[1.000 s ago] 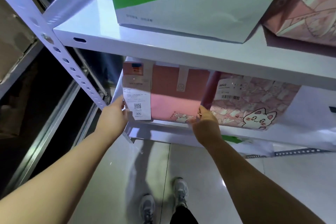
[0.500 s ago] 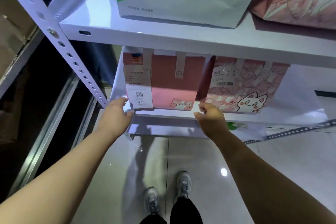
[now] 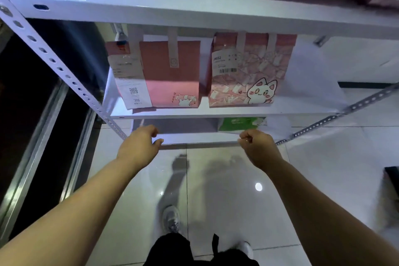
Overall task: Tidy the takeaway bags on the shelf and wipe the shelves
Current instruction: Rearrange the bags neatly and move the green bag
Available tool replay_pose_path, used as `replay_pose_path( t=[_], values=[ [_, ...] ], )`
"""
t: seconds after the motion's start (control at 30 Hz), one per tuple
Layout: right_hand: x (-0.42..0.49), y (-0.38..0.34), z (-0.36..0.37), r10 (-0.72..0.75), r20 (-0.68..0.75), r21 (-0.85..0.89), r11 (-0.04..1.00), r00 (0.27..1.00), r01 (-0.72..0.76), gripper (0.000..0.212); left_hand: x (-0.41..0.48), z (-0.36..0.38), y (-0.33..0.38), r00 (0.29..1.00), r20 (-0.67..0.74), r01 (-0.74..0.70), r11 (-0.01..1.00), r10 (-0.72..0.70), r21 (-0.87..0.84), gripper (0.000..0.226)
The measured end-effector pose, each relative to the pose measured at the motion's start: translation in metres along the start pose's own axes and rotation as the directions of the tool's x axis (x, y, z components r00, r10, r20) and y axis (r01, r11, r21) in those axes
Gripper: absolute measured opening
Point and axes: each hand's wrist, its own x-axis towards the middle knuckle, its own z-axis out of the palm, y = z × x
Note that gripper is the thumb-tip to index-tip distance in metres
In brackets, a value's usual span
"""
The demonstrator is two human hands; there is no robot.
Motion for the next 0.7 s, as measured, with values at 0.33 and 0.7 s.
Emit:
replay_pose_path(
  t=[0.33, 0.7],
  values=[
    [-0.021, 0.143, -0.054, -0.002, 0.015, -0.104, 0.995, 1.000, 0.003, 0.014, -0.042, 0.089, 0.100, 0.999, 0.021, -0.046, 0.995, 0.044, 0.085, 0.021],
    [0.012, 0.281, -0.066, -0.005, 0.041, -0.153, 0.988, 0.999, 0.011, 0.023, -0.049, 0.222, 0.174, 0.997, 0.070, 0.018, 0.999, -0.020, 0.032, 0.021]
  ],
)
